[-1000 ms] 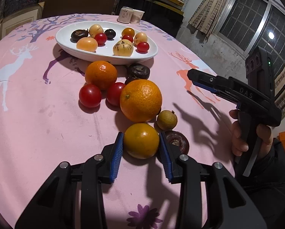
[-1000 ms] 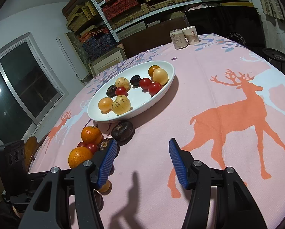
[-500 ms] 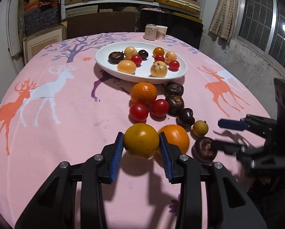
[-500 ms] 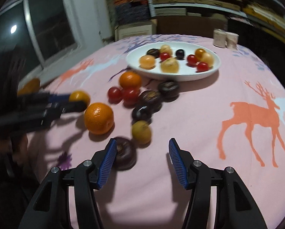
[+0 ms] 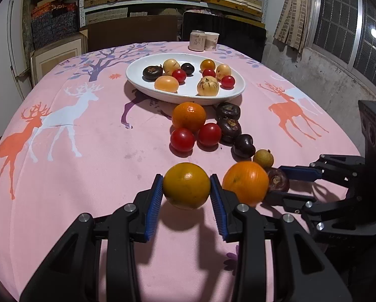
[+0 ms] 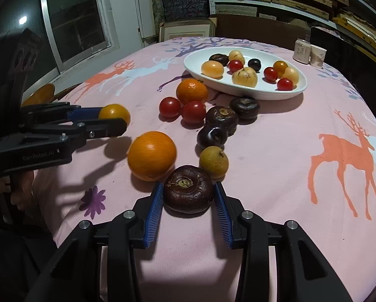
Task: Organize fruits
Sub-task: 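Grasp a yellow citrus with the left tool while the right tool grasps a dark mangosteen, then carry the citrus and mangosteen over the plate and open both tools to release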
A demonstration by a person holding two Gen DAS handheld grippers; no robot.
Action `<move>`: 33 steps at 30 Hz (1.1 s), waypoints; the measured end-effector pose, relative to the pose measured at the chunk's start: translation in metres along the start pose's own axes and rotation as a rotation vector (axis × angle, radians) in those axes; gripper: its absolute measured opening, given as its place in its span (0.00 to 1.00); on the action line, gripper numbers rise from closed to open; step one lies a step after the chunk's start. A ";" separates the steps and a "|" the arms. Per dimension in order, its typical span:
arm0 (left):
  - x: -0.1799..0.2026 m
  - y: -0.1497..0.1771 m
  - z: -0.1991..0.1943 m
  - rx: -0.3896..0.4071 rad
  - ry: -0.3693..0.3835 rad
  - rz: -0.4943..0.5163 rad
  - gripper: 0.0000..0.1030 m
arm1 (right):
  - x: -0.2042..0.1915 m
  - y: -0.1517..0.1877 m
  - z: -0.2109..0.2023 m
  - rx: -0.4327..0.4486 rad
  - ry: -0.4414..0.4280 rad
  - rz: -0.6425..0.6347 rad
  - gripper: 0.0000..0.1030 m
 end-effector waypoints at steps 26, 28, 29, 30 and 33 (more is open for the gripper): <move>-0.002 -0.006 -0.003 0.006 -0.010 0.000 0.36 | 0.039 -0.030 -0.046 0.139 0.007 0.106 0.40; -0.002 -0.007 -0.002 0.008 -0.010 0.001 0.36 | 0.043 -0.034 -0.049 0.147 0.008 0.111 0.40; -0.002 -0.008 -0.001 0.007 -0.011 0.001 0.35 | 0.045 -0.035 -0.050 0.151 0.009 0.115 0.40; -0.002 -0.008 0.000 0.009 -0.013 0.000 0.36 | 0.047 -0.037 -0.050 0.156 0.010 0.119 0.40; -0.005 -0.012 0.002 0.010 -0.017 0.001 0.35 | 0.053 -0.041 -0.053 0.166 0.008 0.137 0.40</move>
Point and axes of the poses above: each gripper's, at about its wrist camera, not at the fingertips, and z roughly the way its jaws point, x to its right, y to its underside, the point moved 4 cm from there along z, roughly the way its jaws point, and after that the axes turned 12 degrees about z, right-handed, at the moved point
